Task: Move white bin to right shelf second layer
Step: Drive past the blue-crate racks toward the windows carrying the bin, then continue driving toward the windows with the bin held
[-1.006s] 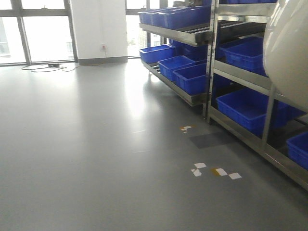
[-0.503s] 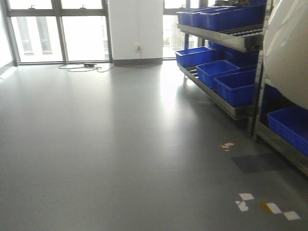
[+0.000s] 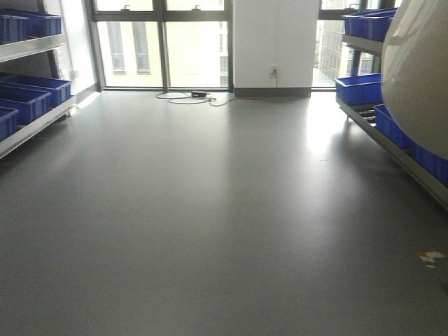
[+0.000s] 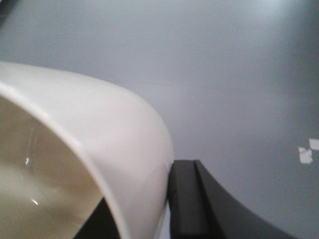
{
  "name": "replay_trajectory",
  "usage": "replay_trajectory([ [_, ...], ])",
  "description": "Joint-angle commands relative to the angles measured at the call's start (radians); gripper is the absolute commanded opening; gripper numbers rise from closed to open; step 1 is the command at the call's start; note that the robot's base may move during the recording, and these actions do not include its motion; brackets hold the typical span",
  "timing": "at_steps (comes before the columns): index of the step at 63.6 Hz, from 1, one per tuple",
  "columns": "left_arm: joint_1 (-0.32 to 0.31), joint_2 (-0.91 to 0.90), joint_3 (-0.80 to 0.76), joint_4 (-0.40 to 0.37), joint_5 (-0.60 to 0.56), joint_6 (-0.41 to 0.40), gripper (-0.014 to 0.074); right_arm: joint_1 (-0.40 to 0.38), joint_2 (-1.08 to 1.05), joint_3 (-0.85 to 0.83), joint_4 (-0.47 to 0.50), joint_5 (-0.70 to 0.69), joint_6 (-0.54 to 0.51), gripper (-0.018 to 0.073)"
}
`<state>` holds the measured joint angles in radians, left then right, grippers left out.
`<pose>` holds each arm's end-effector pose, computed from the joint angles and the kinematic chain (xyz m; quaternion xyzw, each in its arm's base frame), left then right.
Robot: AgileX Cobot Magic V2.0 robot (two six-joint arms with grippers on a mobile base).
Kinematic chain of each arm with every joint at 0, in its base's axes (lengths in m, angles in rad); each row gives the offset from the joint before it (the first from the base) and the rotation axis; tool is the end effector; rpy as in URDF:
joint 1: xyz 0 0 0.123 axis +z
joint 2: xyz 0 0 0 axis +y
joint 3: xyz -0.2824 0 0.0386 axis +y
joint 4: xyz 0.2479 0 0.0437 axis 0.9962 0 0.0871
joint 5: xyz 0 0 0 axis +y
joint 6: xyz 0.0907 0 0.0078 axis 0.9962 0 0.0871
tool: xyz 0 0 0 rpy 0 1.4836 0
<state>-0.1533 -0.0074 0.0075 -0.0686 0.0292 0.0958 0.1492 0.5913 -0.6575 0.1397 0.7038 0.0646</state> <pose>0.0554 -0.0088 0.2083 0.0626 0.6835 -0.0465 0.7258 0.1065 0.0243 0.3253 -0.0125 0.8708 0.1170 0.4774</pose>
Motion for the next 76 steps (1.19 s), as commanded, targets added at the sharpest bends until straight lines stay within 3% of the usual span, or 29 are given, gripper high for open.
replay_trajectory([
  [1,-0.003,-0.017,0.033,-0.006,-0.090,-0.007,0.0085,-0.005,-0.004,-0.033,0.012,-0.093,-0.003,0.0056],
  [76,-0.003,-0.017,0.033,-0.006,-0.090,-0.007,0.0085,-0.005,-0.004,-0.033,0.012,-0.092,-0.003,0.0056],
])
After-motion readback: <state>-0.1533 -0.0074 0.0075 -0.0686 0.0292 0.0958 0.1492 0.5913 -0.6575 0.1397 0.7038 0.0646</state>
